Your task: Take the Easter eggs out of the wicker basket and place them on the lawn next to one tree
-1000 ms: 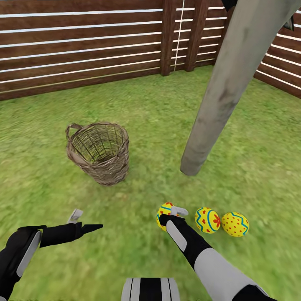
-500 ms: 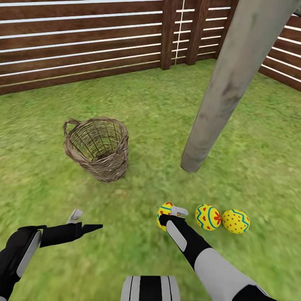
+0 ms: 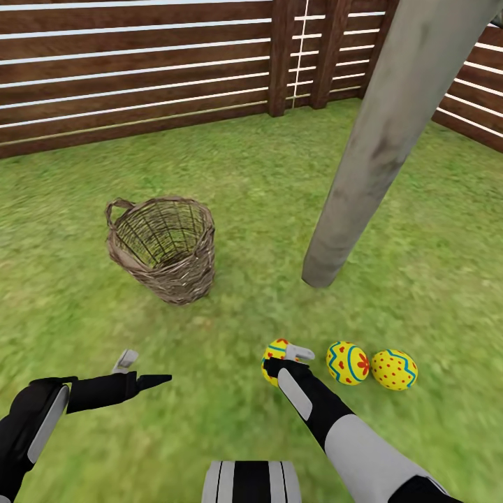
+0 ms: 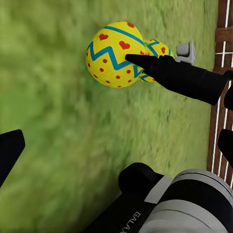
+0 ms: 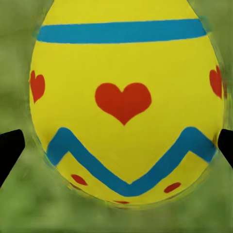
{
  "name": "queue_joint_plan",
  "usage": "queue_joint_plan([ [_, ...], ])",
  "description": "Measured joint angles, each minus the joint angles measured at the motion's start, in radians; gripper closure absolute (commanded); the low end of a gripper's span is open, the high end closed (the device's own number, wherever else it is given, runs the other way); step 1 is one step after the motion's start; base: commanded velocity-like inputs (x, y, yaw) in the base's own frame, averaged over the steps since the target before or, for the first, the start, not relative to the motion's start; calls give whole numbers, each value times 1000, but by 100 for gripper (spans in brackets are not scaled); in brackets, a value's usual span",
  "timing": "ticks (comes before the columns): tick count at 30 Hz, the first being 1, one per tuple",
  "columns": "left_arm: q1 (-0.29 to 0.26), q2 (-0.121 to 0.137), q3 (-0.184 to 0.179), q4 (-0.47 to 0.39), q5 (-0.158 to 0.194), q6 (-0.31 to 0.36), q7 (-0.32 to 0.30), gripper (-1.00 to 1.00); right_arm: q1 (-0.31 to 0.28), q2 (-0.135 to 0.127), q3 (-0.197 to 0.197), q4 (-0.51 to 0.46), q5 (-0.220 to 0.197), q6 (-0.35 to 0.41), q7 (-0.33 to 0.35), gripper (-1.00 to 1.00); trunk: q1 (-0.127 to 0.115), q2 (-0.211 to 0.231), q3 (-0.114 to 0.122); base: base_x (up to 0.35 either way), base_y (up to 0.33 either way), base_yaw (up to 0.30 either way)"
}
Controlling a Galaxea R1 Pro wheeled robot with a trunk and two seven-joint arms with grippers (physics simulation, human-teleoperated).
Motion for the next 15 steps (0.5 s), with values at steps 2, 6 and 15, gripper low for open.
queue_joint_plan([
  [2,0,0,-1,0,0,0,0,-100,0,0,0,0,0,0,0,-100,0,0,0,0,0,0],
  [6,0,0,0,0,1,0,0,-100,0,0,0,0,0,-2,0,-100,-1,0,8,0,0,0],
  [15,0,1,1,0,2,28,1,-100,0,0,0,0,1,-3,0,-100,-5,3,42,0,0,0],
])
